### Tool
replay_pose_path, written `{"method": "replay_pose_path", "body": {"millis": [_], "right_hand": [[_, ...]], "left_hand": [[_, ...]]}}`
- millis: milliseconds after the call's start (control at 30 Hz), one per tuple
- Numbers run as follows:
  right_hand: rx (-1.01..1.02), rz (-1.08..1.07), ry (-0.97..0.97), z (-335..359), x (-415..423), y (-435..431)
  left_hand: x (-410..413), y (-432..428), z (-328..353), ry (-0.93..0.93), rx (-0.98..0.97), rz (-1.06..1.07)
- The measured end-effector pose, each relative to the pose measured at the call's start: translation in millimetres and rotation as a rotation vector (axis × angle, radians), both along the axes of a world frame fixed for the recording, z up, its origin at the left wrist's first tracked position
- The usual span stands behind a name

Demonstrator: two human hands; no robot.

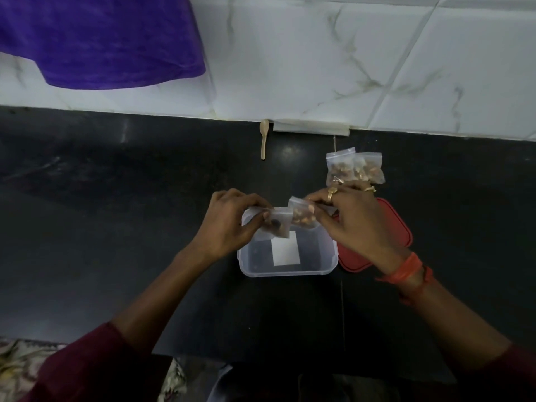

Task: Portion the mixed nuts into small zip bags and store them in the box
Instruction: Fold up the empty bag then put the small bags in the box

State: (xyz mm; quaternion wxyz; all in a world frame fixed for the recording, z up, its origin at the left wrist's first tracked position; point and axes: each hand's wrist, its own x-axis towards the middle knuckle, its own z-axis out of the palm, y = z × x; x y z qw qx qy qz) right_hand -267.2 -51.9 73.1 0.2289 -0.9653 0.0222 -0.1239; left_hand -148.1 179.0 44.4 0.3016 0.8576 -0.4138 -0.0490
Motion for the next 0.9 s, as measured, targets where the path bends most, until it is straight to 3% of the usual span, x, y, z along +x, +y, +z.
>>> {"method": "replay_pose_path", "body": {"millis": [400,733,900], "right_hand": [[-0.218,0.217,0.298,-31.3,12.5,-3.5],[-0.419,0.123,-0.042,-50.6,23.2,-7.2],[-0.438,0.039,-0.043,-51.8,22.9,-8.2]], "left_hand": [[-9.6,-9.8,-20.2,-0.369,0.224,-0.038],[-1.0,-6.3,-19.3,-0.511,0.273,0.013],[4.4,-5.7,-19.4,-0.471,0.299,0.047]]}}
